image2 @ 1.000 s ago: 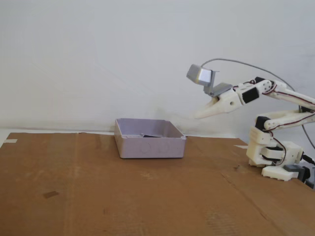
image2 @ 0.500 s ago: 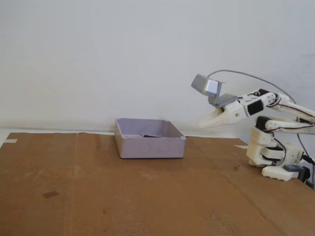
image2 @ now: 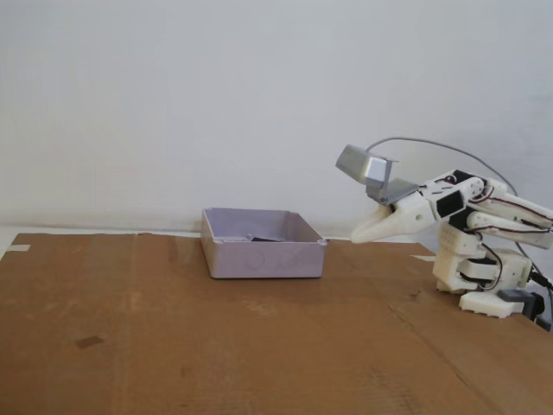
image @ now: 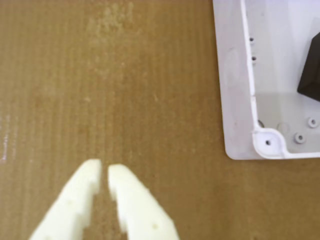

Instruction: Grasp a block and put it in the box.

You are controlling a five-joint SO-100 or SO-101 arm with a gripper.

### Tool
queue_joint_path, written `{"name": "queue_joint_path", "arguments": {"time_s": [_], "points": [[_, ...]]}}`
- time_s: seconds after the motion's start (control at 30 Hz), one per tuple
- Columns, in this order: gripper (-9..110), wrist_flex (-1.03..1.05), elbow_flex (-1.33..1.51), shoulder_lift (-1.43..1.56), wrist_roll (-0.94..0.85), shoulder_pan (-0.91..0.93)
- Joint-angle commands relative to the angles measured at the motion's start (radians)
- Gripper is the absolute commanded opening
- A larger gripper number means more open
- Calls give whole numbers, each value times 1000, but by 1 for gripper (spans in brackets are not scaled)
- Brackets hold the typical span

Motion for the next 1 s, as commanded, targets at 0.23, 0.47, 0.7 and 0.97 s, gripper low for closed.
{"name": "queue_joint_path", "arguments": {"time_s": [0.23,0.47,0.7,0.97], "points": [[0,2,54,117,-2,2],[0,3,98,117,2,2],[0,54,100,118,2,3],[0,216,100,118,3,2]]}}
